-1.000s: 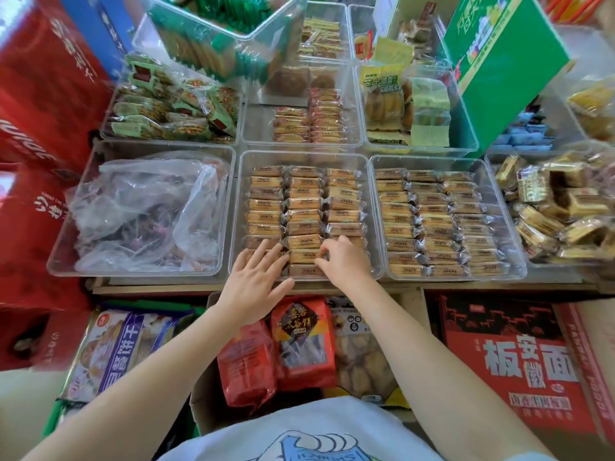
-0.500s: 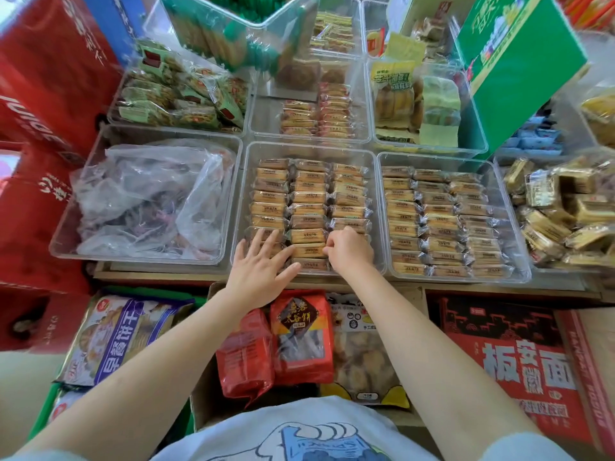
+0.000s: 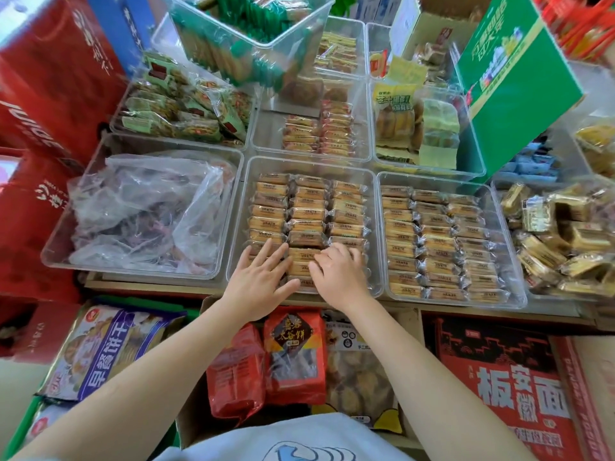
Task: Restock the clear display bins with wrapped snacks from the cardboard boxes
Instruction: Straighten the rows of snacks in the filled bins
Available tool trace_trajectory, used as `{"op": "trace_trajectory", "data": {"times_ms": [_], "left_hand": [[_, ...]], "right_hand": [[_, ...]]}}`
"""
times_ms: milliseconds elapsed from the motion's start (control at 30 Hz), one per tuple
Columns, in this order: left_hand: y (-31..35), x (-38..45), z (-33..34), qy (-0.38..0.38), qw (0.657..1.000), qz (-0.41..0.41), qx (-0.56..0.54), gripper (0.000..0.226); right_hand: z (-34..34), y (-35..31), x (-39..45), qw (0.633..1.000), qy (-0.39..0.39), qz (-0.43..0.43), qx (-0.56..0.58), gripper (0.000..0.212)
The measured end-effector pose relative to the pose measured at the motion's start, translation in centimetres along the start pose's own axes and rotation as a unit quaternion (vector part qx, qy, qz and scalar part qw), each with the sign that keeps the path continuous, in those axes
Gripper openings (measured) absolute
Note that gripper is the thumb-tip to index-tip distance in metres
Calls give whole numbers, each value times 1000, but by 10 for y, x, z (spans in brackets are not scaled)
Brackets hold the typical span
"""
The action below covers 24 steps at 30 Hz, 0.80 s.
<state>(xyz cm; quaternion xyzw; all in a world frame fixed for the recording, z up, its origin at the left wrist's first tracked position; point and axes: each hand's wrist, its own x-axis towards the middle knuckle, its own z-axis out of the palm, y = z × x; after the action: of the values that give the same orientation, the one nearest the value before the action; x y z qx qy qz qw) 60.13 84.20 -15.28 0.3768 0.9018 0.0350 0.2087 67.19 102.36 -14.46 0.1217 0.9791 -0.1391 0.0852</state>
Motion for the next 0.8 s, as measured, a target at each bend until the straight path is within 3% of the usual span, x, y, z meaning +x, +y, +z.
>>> {"op": "trace_trajectory", "data": {"times_ms": [100, 267, 500, 633, 800], "left_hand": [[-5, 4, 1, 30, 999, -5, -21, 79], [-14, 8, 1, 57, 998, -17, -9, 77], [-16, 11, 8, 72, 997, -14, -8, 72], [-16, 12, 8, 73, 997, -11, -11, 71], [-17, 10, 5, 71, 997, -6, -12, 68]], "right_hand": [[-6, -1, 20, 999, 51, -7, 14, 44], [1, -8, 35, 998, -50, -19, -16, 58], [-6, -5, 34, 999, 10, -41, -32, 45], [-8, -7, 31, 997, -48, -52, -41, 50], [-21, 4, 17, 997, 54, -8, 59, 25]]}}
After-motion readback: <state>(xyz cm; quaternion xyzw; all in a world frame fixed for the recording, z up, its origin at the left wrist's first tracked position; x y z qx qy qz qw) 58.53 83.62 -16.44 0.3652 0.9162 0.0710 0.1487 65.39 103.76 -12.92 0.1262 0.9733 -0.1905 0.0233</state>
